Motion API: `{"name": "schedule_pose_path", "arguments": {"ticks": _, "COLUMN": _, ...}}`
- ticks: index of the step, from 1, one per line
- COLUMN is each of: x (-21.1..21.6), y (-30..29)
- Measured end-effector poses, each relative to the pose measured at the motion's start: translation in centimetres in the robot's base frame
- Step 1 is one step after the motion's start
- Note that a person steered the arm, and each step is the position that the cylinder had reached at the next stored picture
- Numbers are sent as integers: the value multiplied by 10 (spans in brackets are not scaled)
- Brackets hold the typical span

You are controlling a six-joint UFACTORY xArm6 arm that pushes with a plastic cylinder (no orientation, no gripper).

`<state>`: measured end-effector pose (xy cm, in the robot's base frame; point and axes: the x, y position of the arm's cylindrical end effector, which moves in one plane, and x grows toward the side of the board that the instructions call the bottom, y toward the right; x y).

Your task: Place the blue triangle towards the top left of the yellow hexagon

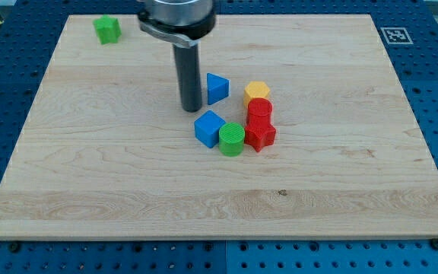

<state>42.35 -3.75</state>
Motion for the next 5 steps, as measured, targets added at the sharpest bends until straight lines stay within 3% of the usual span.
{"name": "schedule_pose_path", "arguments": {"ticks": 1, "x": -3, "y": 10}}
{"name": "schedule_pose_path", "arguments": {"ticks": 2, "x": -34, "y": 10}}
{"name": "schedule_pose_path", "arguments": {"ticks": 5, "x": -34, "y": 9}}
